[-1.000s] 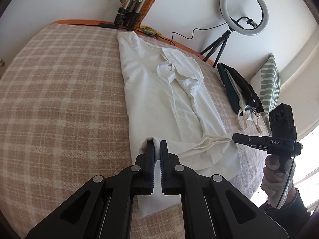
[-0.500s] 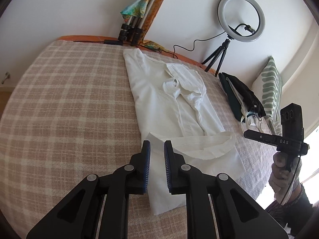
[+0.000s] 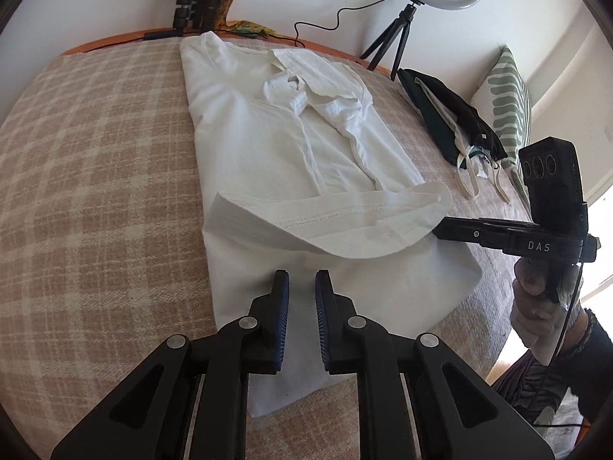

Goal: Fold small clothes
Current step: 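Open both grippers and move them to the collar end of the shirt, then close the right gripper on the collar end, then close the left gripper beside it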

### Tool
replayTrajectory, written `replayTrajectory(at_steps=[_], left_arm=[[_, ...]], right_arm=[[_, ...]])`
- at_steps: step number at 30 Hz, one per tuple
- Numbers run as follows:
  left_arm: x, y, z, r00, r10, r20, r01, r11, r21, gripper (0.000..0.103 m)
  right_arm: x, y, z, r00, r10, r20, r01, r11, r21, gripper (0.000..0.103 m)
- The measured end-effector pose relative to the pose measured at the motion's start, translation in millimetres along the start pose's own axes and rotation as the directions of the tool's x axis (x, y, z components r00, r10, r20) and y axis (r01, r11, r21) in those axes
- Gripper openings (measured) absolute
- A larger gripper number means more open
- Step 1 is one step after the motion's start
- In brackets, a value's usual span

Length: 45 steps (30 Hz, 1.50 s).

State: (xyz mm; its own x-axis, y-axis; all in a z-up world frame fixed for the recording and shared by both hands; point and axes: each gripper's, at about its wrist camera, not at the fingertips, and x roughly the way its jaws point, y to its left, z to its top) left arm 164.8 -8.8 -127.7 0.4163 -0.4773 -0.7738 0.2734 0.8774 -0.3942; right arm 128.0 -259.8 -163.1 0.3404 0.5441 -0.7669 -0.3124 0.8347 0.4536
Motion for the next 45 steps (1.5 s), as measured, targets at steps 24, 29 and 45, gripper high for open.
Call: replayTrajectory(at_steps=[24,29,45], left_arm=[[17.9,0.9,137.3,0.978,0.108,0.18,-0.115,0.993,0.028,0.016],[39.8,-19.0,164.3,0.977,0.063,0.205,-0.084,0.992,0.094,0.017],[110.3,-19.5,177.8,0.988,0.064,0.138,-0.084,0.987,0.141,0.022]], right_arm=[[-8.0,-59.1,164.5,0.985,-0.081,0.15,0.078,0.997,0.023,0.038],[17.0,-98.1,213.4,0.988,-0.043,0.15,0.03,0.995,0.091,0.038],[66.8,-105.9,255.9,0.992,-0.051,0.112,0.05,0.999,0.01,0.005]])
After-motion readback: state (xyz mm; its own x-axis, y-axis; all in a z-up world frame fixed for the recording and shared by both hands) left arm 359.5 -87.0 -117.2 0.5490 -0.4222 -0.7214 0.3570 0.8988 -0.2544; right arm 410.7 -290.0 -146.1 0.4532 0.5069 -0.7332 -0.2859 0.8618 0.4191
